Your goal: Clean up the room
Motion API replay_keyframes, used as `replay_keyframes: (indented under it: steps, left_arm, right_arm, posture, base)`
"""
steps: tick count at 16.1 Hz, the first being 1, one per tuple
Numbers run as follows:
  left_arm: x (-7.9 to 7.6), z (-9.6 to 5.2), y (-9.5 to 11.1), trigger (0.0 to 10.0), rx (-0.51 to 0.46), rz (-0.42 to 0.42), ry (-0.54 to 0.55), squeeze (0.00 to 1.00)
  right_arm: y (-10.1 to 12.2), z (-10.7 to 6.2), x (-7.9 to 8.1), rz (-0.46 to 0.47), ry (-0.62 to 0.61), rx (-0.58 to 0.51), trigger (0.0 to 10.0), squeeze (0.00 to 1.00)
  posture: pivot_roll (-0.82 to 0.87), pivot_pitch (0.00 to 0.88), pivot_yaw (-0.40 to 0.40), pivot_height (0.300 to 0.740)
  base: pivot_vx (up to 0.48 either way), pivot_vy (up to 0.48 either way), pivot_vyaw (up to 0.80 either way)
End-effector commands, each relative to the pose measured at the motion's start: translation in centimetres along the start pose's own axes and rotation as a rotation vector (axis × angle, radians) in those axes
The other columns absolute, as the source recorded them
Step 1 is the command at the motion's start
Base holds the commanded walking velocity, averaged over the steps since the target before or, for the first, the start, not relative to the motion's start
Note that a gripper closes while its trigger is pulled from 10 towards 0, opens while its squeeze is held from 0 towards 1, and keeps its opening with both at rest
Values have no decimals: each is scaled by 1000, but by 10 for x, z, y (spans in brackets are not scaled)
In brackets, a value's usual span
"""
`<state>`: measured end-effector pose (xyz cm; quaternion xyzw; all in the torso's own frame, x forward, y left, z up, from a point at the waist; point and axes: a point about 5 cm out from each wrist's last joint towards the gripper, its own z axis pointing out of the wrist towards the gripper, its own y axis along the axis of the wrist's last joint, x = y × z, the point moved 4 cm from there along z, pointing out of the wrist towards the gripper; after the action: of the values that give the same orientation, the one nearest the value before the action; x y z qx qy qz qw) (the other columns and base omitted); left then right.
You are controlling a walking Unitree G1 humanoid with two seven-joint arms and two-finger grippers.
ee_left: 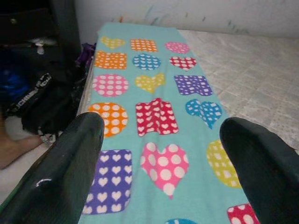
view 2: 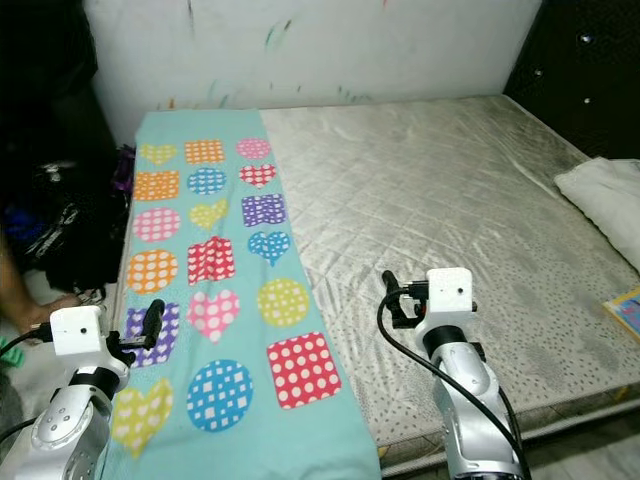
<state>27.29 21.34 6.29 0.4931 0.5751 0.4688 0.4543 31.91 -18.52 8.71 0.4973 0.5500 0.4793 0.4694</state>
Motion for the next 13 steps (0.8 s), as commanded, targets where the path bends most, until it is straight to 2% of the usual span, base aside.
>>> replay_keyframes:
  steps: [1, 13]
  left_arm:
    - [-1, 0, -3, 10000, 10, -2, -5, 0]
    - [0, 1, -1, 10000, 6, 11, 2, 0]
  right_arm:
    - [6, 1, 2, -3, 12, -17, 10000, 0]
    - [6, 2, 5, -2, 19, -16, 10000, 0]
  posture:
    - [-121, 0, -5, 740]
    - [-119, 0, -3, 740]
  base:
    - [0, 0, 0]
    - [0, 0, 0]
